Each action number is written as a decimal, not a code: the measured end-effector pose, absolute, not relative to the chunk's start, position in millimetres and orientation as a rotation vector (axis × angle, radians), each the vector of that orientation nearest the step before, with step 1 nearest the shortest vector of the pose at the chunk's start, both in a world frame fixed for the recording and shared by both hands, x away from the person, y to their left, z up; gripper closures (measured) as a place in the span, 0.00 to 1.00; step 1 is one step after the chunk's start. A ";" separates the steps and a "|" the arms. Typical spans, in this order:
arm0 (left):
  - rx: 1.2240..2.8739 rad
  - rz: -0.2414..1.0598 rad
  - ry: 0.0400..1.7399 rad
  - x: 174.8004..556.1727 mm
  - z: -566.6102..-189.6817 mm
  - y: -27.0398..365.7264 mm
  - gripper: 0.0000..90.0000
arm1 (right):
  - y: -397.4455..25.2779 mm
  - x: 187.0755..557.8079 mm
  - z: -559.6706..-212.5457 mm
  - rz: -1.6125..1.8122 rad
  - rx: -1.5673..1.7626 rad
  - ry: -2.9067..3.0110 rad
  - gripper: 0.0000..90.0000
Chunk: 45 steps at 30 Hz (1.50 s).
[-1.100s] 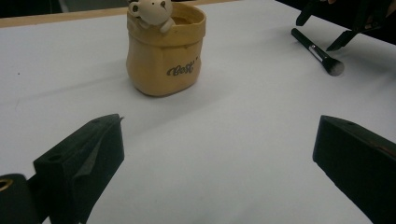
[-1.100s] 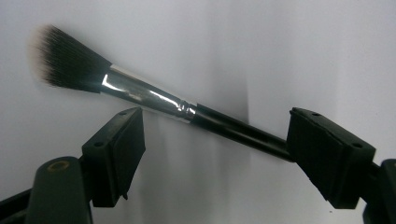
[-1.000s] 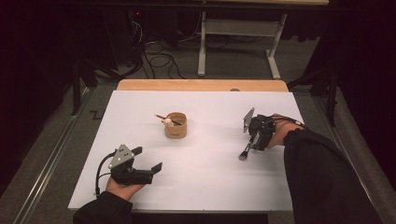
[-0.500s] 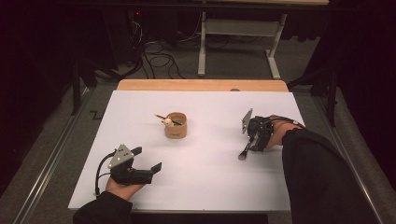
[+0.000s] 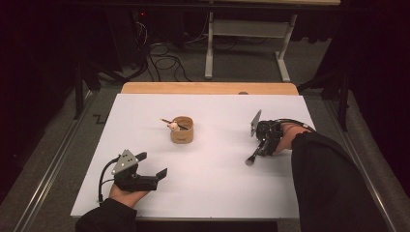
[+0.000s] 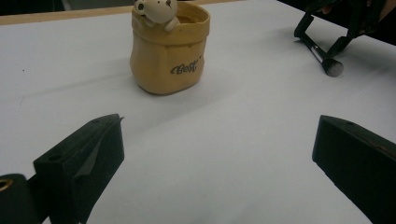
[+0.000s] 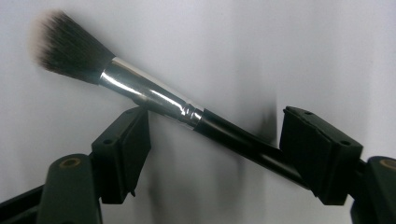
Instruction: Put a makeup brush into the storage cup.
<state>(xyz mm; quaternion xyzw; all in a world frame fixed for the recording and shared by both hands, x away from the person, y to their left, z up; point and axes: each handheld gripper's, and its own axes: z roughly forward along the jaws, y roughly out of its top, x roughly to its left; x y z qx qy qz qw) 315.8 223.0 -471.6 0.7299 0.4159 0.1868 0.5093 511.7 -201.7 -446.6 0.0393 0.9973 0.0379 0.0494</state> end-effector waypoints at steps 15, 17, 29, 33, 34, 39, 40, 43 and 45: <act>1.760 0.453 1.000 315.4 -471.3 222.7 0.03 | -201.9 509.7 -444.9 0.115 0.183 3.091 0.52; 1.760 0.453 0.999 315.4 -471.2 222.7 0.03 | -201.8 509.8 -444.9 0.116 0.177 3.093 0.53; 1.761 0.460 1.000 314.8 -470.5 222.3 0.03 | -201.9 502.9 -443.1 0.112 0.204 3.093 0.71; 1.761 0.460 1.001 315.0 -470.7 222.0 0.03 | -202.6 501.3 -443.2 0.126 0.212 3.093 0.75; 1.761 0.460 1.001 315.1 -470.8 221.9 0.03 | -202.9 500.9 -443.1 0.128 0.215 3.094 0.77; 1.760 0.459 1.003 315.7 -470.8 221.9 0.03 | -202.7 499.1 -442.6 0.118 0.211 3.093 0.84; 1.760 0.459 1.002 315.9 -470.8 221.6 0.03 | -202.3 498.3 -442.4 0.110 0.212 3.090 0.85; 1.763 0.457 0.997 315.8 -470.7 220.7 0.03 | -201.2 496.3 -442.9 0.109 0.217 3.079 0.88; 1.764 0.458 0.994 315.4 -470.3 220.6 0.03 | -200.3 495.3 -442.7 0.095 0.253 3.074 0.88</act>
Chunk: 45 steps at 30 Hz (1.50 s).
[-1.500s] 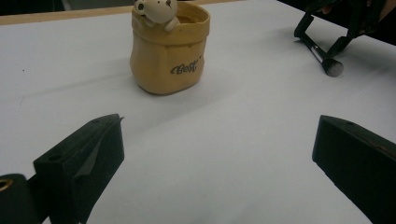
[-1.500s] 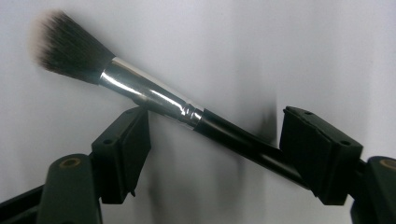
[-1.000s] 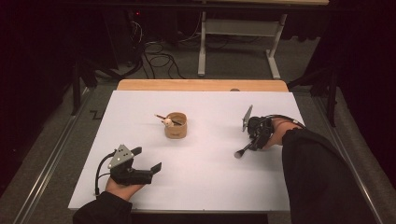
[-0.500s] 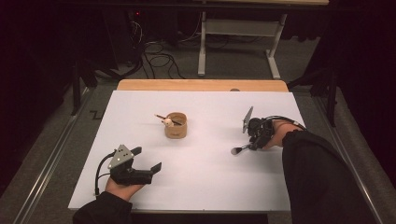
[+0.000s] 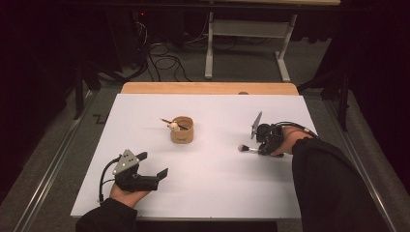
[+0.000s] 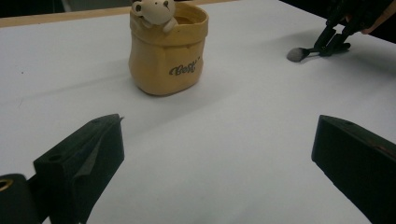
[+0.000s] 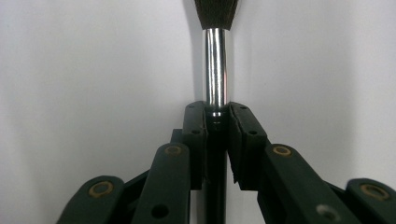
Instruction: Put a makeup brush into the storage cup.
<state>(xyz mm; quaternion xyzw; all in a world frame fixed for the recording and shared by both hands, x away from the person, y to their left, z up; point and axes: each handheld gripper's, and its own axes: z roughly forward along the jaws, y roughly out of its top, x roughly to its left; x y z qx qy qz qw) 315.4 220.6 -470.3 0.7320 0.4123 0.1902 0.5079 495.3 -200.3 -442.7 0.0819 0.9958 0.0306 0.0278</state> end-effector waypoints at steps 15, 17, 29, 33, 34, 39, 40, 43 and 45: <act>1.763 0.455 0.980 315.4 -469.3 219.7 0.03 | -192.5 490.7 -443.1 0.019 0.438 3.016 0.89; 1.763 0.455 0.976 315.2 -469.1 218.8 0.03 | -192.2 490.4 -442.9 0.015 0.473 3.010 0.89; 1.764 0.455 0.973 315.0 -468.5 219.1 0.03 | -189.8 490.7 -443.0 -0.010 0.538 2.996 0.88; 1.763 0.456 0.971 314.8 -468.3 219.0 0.03 | -189.0 490.5 -443.1 -0.017 0.564 2.992 0.89; 1.764 0.456 0.970 314.7 -468.2 219.0 0.03 | -188.8 490.2 -443.3 -0.013 0.554 2.989 0.89; 1.764 0.456 0.968 314.7 -468.1 218.9 0.03 | -189.9 489.2 -443.0 -0.006 0.602 2.975 0.89; 1.764 0.456 0.968 314.6 -468.1 218.8 0.03 | -189.8 489.1 -442.9 -0.008 0.603 2.973 0.89; 1.765 0.456 0.966 314.6 -468.0 218.4 0.03 | -189.2 488.1 -442.6 -0.015 0.597 2.966 0.89; 1.766 0.456 0.966 314.6 -468.1 218.2 0.03 | -189.0 487.9 -442.7 -0.013 0.603 2.963 0.89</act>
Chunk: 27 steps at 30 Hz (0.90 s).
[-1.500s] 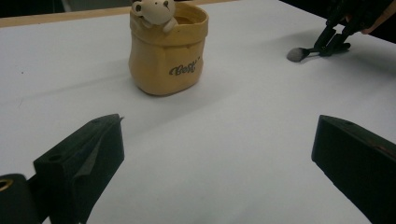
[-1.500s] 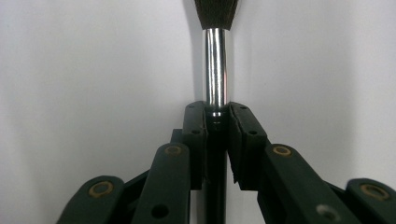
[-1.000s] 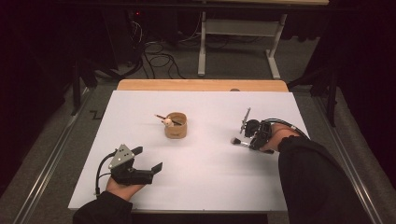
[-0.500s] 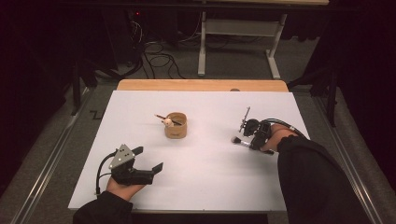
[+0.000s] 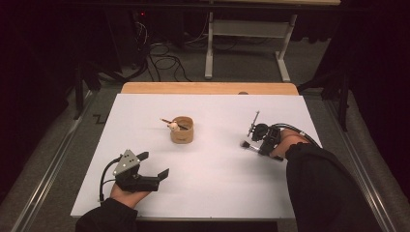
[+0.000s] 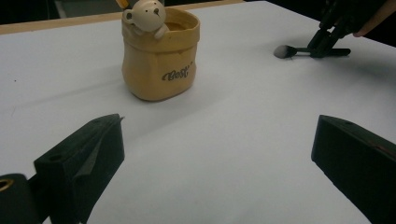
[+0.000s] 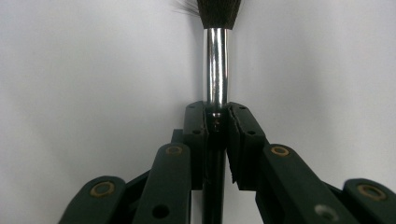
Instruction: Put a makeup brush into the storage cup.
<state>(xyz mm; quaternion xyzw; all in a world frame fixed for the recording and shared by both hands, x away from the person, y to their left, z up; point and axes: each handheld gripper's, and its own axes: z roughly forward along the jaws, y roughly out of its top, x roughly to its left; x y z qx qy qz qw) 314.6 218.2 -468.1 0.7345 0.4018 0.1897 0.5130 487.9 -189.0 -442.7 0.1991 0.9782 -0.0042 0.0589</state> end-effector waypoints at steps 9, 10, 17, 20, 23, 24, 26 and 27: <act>1.766 0.457 0.965 314.8 -468.1 218.3 0.03 | -184.6 487.0 -443.2 -0.064 0.615 2.954 0.89; 1.767 0.457 0.965 314.7 -468.0 218.3 0.03 | -185.0 486.7 -443.5 -0.056 0.617 2.952 0.89; 1.765 0.456 0.964 314.6 -467.8 218.6 0.04 | -187.1 486.6 -442.2 -0.037 0.682 2.942 0.89; 1.763 0.458 0.966 314.5 -467.7 219.1 0.04 | -188.3 485.6 -441.6 -0.022 0.702 2.935 0.89; 1.761 0.459 0.966 314.5 -467.5 219.3 0.04 | -190.0 483.1 -439.5 0.005 0.729 2.922 0.89; 1.762 0.459 0.966 314.5 -467.6 219.3 0.04 | -190.6 481.3 -437.3 0.031 0.741 2.911 0.89; 1.764 0.458 0.967 314.7 -467.8 219.1 0.04 | -191.6 478.5 -432.7 0.070 0.771 2.898 0.89; 1.765 0.458 0.966 314.7 -467.9 218.9 0.04 | -192.0 476.0 -429.9 0.083 0.790 2.884 0.89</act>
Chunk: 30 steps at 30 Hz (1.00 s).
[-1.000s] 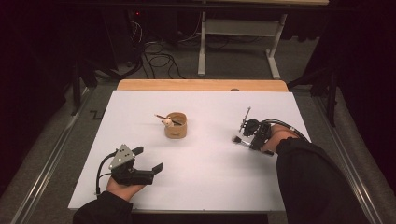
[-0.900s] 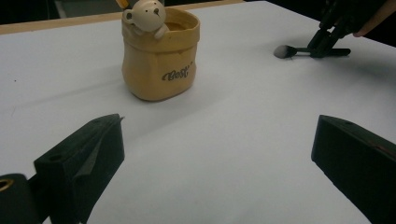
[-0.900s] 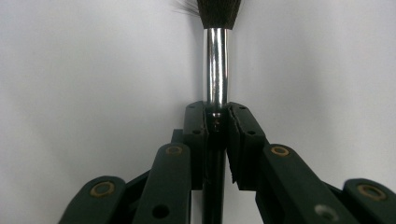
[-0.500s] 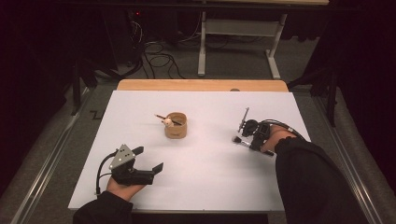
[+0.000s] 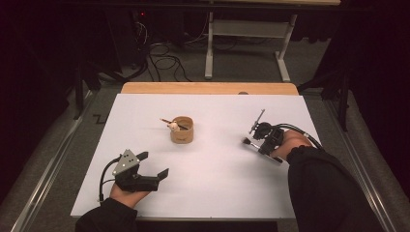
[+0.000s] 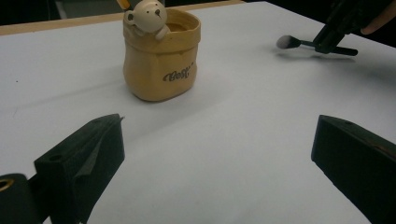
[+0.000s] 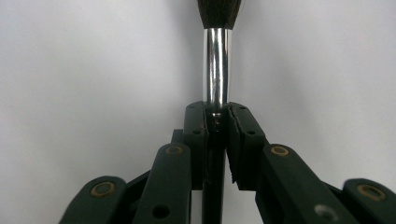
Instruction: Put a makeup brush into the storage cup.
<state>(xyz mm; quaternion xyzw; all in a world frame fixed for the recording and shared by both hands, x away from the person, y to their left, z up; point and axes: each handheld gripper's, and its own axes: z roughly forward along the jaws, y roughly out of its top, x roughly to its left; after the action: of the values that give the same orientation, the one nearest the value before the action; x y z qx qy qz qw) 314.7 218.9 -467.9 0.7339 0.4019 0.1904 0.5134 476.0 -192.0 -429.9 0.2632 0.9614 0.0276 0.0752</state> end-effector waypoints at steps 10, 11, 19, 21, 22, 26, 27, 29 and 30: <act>1.769 0.460 0.961 314.6 -467.8 216.8 0.04 | -199.9 450.3 -402.5 0.327 0.920 2.753 0.89; 1.768 0.459 0.961 314.6 -467.9 216.5 0.04 | -199.9 446.6 -399.9 0.362 0.942 2.732 0.89; 1.768 0.456 0.963 315.2 -468.1 216.0 0.04 | -212.2 423.2 -398.5 0.570 1.039 2.608 0.89; 1.769 0.455 0.963 315.6 -468.2 216.0 0.04 | -216.6 417.7 -399.6 0.622 1.066 2.568 0.89; 1.769 0.455 0.964 315.8 -468.3 215.9 0.04 | -219.2 415.7 -400.5 0.654 1.058 2.550 0.89; 1.772 0.454 0.964 316.1 -468.4 215.6 0.04 | -228.0 408.6 -405.8 0.754 1.088 2.488 0.89; 1.772 0.455 0.963 316.1 -468.4 215.5 0.04 | -230.1 407.0 -407.2 0.774 1.101 2.469 0.89; 1.773 0.454 0.964 316.2 -468.6 215.4 0.04 | -233.9 404.1 -409.9 0.817 1.114 2.437 0.89; 1.773 0.454 0.965 316.4 -468.7 215.4 0.04 | -235.6 402.6 -410.9 0.836 1.125 2.423 0.89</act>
<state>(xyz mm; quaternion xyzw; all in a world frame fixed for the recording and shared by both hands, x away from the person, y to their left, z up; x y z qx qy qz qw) 316.4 215.4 -468.7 0.7367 0.4008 0.1888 0.5110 402.6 -235.6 -410.9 0.3962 0.8529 0.2942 0.1705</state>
